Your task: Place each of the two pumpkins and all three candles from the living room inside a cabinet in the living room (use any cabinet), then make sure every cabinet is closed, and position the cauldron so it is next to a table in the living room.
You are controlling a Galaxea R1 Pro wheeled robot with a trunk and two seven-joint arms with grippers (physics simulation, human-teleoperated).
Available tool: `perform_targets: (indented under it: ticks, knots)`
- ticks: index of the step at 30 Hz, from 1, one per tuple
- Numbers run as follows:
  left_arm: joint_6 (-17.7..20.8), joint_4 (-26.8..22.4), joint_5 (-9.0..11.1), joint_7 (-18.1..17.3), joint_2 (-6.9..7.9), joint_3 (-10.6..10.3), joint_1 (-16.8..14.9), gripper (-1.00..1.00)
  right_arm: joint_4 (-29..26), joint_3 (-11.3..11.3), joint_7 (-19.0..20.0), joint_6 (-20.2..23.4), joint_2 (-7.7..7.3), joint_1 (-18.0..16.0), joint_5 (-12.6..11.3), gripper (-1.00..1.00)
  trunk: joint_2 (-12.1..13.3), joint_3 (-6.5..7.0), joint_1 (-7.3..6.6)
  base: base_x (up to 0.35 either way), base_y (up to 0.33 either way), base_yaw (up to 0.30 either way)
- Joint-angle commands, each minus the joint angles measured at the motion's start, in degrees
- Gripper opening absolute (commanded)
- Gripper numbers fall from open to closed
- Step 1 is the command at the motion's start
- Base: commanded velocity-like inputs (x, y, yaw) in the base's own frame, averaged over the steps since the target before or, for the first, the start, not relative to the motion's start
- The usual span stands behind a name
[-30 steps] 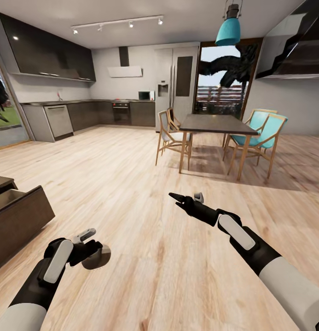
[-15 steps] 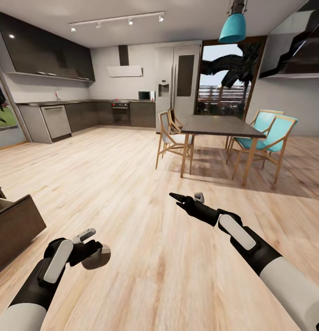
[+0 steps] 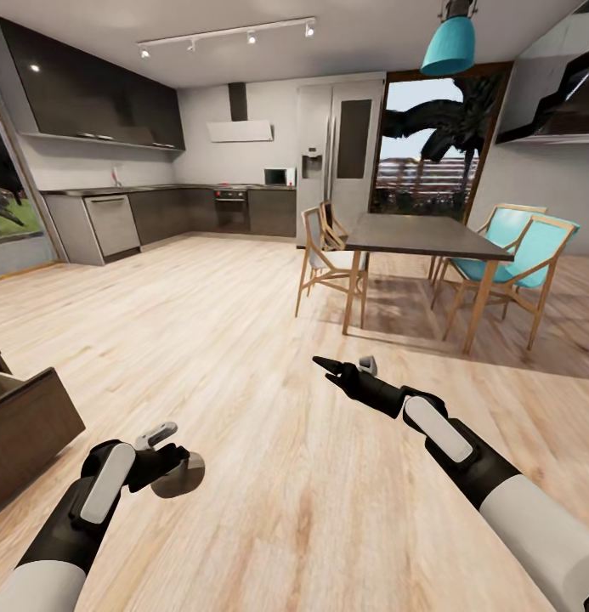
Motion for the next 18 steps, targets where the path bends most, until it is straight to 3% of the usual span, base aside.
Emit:
perform_targets:
  ticks: [1,18]
  knots:
    - [0.1,-0.1,0.6,0.5,0.00,0.0,0.0,-1.00,0.0,0.1,0.0,0.1,-0.06,-0.1,-0.4,1.00,0.0,-0.06,-0.01,0.006,0.000,0.079]
    - [0.1,0.0,0.6,0.5,0.00,0.0,0.0,-1.00,0.0,0.1,0.0,0.1,0.04,-0.1,-0.4,1.00,0.0,-0.06,-0.01,0.000,0.000,0.089]
